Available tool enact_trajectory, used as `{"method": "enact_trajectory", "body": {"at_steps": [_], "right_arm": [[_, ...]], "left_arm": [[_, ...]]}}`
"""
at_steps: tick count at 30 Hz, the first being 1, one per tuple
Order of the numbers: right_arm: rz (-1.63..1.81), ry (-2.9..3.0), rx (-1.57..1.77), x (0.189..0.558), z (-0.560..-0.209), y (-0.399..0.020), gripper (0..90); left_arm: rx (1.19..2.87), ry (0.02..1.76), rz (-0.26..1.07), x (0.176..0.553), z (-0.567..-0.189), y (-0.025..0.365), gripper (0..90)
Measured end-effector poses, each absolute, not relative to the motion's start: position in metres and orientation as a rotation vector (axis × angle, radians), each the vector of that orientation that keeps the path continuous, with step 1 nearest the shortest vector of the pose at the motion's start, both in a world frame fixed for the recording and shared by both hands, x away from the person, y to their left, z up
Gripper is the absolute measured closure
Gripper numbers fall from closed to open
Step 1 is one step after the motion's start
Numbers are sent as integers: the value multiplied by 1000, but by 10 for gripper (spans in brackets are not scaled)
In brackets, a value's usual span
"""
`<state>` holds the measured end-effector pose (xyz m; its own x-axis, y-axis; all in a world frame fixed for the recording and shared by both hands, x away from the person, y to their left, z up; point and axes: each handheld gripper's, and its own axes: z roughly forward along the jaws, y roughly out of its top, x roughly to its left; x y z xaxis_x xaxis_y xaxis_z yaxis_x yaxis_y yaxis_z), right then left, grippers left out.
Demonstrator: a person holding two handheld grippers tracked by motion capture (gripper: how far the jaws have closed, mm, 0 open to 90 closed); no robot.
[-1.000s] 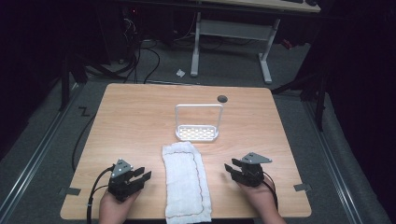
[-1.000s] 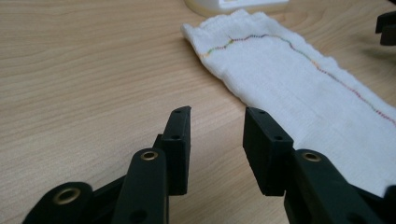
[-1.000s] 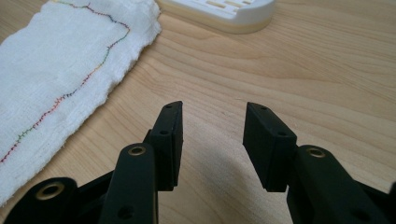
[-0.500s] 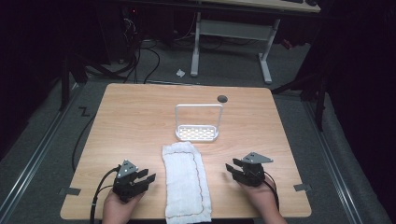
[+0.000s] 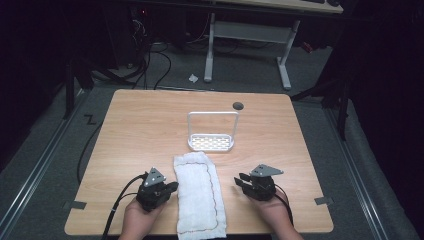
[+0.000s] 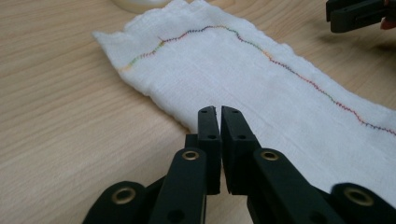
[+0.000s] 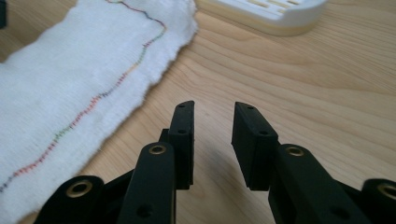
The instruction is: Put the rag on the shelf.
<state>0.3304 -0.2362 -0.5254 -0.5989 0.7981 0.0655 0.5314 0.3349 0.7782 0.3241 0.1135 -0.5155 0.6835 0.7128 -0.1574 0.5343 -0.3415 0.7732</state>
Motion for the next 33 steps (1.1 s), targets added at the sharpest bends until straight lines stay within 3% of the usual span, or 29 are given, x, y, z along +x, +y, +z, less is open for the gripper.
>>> {"method": "enact_trajectory", "body": {"at_steps": [4,6,14,23,33], "right_arm": [[1165,2313,1136,335,-520,-220,802],[1137,2341,1086,337,-517,-206,900],[1036,2428,966,363,-517,-151,900],[989,2451,999,367,-527,-150,900],[1014,2470,989,341,-528,-170,900]], "left_arm": [[2027,940,216,325,-521,105,900],[2046,928,219,326,-522,101,900],[2073,926,203,327,-530,97,898],[2074,928,174,325,-535,95,892],[2100,857,87,309,-535,86,872]]}}
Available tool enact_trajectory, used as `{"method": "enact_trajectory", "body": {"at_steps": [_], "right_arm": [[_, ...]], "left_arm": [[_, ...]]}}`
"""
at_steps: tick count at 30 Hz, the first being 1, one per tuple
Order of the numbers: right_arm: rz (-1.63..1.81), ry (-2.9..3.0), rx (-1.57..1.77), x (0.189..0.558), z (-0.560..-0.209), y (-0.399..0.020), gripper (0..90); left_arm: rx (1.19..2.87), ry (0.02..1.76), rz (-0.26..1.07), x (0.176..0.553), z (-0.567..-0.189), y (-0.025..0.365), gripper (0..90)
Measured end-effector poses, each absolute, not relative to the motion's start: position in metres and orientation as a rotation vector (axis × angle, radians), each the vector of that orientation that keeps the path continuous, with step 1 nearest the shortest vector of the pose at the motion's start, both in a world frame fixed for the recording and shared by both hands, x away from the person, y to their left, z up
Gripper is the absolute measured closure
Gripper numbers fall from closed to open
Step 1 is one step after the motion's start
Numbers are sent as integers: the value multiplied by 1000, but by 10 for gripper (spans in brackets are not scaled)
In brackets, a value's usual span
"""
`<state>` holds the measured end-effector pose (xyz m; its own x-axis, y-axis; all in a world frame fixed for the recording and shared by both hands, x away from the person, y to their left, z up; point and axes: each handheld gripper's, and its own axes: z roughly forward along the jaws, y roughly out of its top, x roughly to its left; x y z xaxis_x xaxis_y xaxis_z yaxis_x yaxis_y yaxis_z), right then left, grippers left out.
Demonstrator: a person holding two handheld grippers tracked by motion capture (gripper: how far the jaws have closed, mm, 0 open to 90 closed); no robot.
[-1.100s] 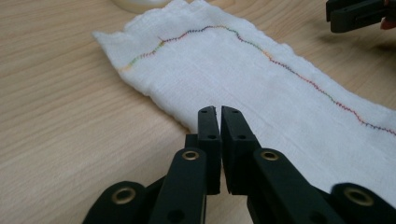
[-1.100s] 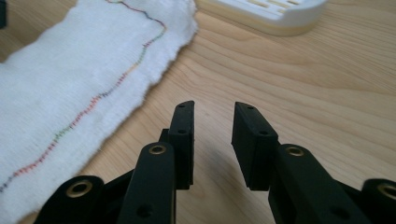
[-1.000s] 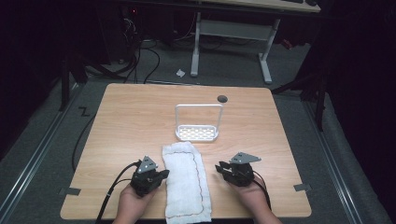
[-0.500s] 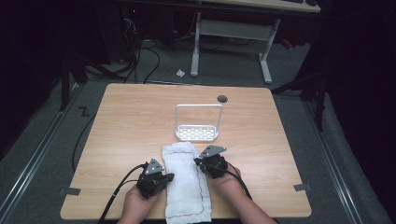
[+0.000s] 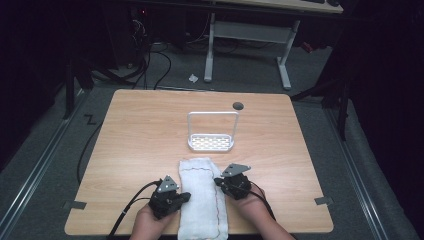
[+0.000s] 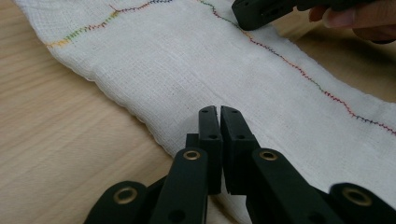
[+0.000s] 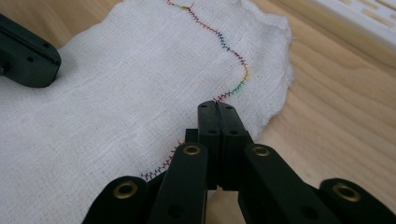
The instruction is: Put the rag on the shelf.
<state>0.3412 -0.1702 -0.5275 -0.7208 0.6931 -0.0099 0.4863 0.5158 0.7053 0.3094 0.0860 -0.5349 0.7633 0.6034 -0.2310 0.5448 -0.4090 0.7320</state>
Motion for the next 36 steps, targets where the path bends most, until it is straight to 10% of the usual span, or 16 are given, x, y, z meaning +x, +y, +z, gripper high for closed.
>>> {"method": "enact_trajectory", "body": {"at_steps": [12,23,36], "right_arm": [[1110,2401,1055,314,-523,-199,851],[1103,2297,1210,363,-520,-211,818],[1132,2319,1181,364,-525,-193,750]], "left_arm": [[2066,825,104,308,-532,84,766],[1854,1021,202,369,-527,90,594],[1835,1032,223,382,-537,82,629]]}}
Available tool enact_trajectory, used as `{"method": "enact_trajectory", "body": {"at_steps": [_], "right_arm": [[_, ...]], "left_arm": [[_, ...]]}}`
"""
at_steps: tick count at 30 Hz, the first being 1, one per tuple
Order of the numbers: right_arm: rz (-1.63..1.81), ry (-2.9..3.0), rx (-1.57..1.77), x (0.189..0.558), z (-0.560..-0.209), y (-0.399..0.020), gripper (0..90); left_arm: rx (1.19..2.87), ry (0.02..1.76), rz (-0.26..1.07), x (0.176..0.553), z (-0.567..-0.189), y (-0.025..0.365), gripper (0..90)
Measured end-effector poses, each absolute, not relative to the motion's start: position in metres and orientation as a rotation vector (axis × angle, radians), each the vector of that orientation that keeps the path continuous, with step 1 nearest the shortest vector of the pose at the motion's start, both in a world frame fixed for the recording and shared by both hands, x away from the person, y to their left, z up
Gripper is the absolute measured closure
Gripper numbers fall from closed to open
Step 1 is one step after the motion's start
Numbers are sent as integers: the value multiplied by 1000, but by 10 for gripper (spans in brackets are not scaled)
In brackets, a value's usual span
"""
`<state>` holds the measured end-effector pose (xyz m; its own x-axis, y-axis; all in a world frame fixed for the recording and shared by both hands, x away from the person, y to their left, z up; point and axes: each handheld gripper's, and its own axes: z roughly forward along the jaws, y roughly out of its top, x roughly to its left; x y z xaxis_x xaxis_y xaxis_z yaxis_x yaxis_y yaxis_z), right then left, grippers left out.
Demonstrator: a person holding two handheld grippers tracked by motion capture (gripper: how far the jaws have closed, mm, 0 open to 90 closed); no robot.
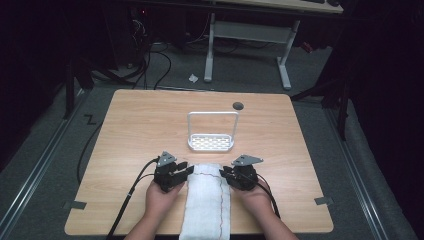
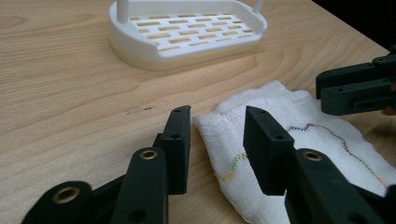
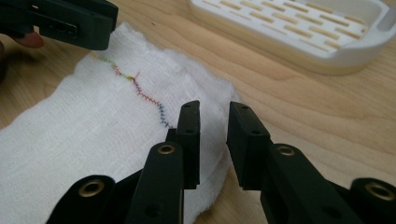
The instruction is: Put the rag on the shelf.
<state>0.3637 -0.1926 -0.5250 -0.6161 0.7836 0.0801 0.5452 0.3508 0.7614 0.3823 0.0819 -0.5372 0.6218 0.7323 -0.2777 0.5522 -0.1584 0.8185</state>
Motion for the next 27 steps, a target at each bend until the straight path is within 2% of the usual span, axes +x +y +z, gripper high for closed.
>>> {"method": "enact_trajectory", "body": {"at_steps": [2,4,6,11,17,20,21,22,25,27], "right_arm": [[1119,2334,1198,364,-528,-194,758],[1116,2339,1204,364,-529,-194,830],[1125,2335,1191,363,-527,-194,862],[1135,2303,1153,360,-520,-192,866],[1100,2293,1172,372,-520,-186,864],[1085,2311,1187,380,-526,-185,854],[1084,2314,1201,382,-528,-184,833],[1094,2321,1230,385,-529,-185,788],[1105,2316,1243,386,-529,-185,748],[1118,2318,1263,386,-529,-187,673]], "left_arm": [[1840,1033,224,382,-538,81,653],[1841,1037,212,383,-538,82,687],[1844,1037,203,384,-538,82,733],[1850,1030,210,383,-538,82,839],[1854,1025,223,382,-538,81,858],[1852,1033,218,383,-538,81,849],[1852,1033,215,383,-538,81,822],[1852,1035,214,383,-539,82,747],[1853,1040,218,382,-539,81,694],[1853,1048,202,383,-539,82,626]]}}
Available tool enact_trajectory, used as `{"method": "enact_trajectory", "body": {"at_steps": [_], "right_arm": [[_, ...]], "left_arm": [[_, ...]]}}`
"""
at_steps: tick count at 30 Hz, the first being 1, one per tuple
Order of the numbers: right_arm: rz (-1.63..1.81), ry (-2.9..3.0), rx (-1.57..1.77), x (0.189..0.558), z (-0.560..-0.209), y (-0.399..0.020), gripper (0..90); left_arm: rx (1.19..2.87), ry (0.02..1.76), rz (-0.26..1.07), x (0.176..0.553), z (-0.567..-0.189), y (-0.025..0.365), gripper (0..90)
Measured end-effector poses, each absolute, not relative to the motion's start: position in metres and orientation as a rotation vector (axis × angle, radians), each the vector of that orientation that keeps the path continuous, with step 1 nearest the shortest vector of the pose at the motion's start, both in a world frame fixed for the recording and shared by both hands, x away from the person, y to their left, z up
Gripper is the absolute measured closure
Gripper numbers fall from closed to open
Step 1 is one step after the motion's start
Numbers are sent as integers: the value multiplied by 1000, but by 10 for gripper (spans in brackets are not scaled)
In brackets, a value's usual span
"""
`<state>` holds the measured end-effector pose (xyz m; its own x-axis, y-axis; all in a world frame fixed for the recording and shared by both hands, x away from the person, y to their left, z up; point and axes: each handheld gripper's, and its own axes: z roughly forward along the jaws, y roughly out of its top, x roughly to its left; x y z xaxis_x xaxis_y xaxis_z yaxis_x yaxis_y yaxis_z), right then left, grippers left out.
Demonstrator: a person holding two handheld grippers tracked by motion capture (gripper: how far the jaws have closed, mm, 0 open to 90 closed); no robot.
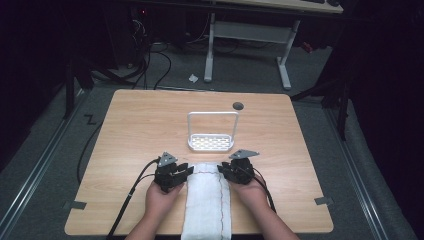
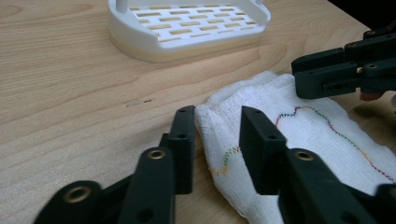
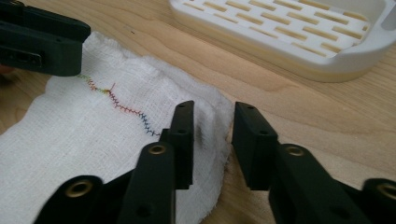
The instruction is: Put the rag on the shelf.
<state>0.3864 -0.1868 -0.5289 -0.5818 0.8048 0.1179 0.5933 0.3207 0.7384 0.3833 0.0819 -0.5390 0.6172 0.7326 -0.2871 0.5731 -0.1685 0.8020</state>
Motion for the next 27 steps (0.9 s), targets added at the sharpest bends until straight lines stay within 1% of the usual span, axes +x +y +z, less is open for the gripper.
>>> {"method": "enact_trajectory", "body": {"at_steps": [2,5,8,11,16,20,23,27], "right_arm": [[1126,2318,1280,386,-529,-187,600],[1111,2339,1272,383,-530,-187,524],[1084,2355,1257,379,-531,-185,507],[1086,2356,1245,377,-532,-184,543],[1095,2366,1215,374,-533,-182,636],[1122,2376,1224,374,-534,-182,734],[1152,2383,1251,375,-534,-183,790],[1160,2387,1244,375,-535,-183,818]], "left_arm": [[1856,1057,180,385,-540,83,560],[1873,1055,177,385,-540,81,536],[1897,1061,172,386,-540,79,522],[1918,1055,158,387,-541,77,532],[1950,1020,142,386,-541,75,643],[1966,1004,133,386,-541,74,731],[1970,987,156,384,-540,73,822],[1968,972,169,382,-539,73,849]]}}
